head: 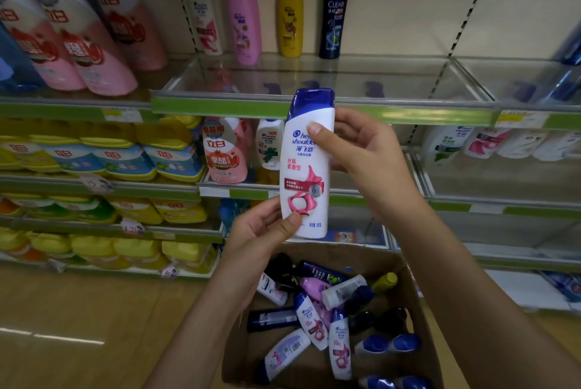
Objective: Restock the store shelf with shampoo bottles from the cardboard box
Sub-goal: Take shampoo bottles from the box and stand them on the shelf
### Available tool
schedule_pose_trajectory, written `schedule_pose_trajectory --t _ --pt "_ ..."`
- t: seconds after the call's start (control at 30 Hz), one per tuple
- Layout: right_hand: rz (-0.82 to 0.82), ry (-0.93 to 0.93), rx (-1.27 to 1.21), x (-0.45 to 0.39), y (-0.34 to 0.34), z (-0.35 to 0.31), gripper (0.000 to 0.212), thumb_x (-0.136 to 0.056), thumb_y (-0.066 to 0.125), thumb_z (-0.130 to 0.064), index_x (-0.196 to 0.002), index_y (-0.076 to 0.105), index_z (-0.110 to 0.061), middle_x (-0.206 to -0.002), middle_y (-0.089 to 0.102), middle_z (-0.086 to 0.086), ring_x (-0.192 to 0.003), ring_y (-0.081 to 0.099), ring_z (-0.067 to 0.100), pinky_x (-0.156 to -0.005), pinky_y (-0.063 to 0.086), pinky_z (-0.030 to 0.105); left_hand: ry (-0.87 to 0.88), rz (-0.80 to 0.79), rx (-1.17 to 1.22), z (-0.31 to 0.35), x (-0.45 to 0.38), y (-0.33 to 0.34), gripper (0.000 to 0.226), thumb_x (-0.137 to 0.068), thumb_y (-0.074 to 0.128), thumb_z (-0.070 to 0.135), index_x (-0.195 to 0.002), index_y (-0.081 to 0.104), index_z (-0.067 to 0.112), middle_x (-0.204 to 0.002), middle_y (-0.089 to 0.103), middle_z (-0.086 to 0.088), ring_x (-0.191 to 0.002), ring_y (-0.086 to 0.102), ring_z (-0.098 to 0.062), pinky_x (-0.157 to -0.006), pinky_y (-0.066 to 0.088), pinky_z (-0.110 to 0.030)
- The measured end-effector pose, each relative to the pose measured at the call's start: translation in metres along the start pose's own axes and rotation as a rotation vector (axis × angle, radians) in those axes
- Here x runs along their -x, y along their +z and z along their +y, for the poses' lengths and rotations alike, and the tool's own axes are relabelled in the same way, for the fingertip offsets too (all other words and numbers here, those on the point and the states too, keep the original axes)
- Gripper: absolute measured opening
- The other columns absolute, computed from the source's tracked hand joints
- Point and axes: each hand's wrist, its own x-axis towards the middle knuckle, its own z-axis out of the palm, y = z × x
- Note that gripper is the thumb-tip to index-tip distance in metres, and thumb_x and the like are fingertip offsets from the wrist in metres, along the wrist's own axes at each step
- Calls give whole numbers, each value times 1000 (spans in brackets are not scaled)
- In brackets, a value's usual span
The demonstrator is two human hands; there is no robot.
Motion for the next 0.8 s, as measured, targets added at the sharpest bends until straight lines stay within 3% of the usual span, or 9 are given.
schedule_pose_trajectory --t 0.23,0.47,0.6,0.8 --pt "-78 5 -35 -2 4 -8 29 -87 67 -12 -115 63 -12 -107 71 7 -84 73 13 -64 55 20 103 104 -91 0 5 1 36 -70 69 22 -106 67 23 -103 74 5 -99 68 -9 -84 55 -22" --pt "-73 56 -103 -17 21 -3 26 -89 63 -10 -115 64 -13 -107 73 8 -91 72 20 -69 59 28 126 106 -144 9 -4 -17 30 -72 67 30 -102 68 27 -98 74 8 -94 68 -5 -81 55 -20" --pt "-49 43 -101 -40 44 3 29 -89 63 -10 -117 64 -10 -108 73 9 -94 71 21 -77 58 37 139 75 -165 20 -22 -44 30 -72 67 31 -102 67 29 -97 74 11 -91 68 -4 -74 53 -15" --pt "2 14 -137 -85 100 13 36 -88 63 -7 -124 61 -4 -112 71 12 -95 72 22 -71 57 30 146 16 -208 44 -65 -110 42 -76 68 26 -117 63 22 -106 72 4 -101 66 -13 -83 54 -24"
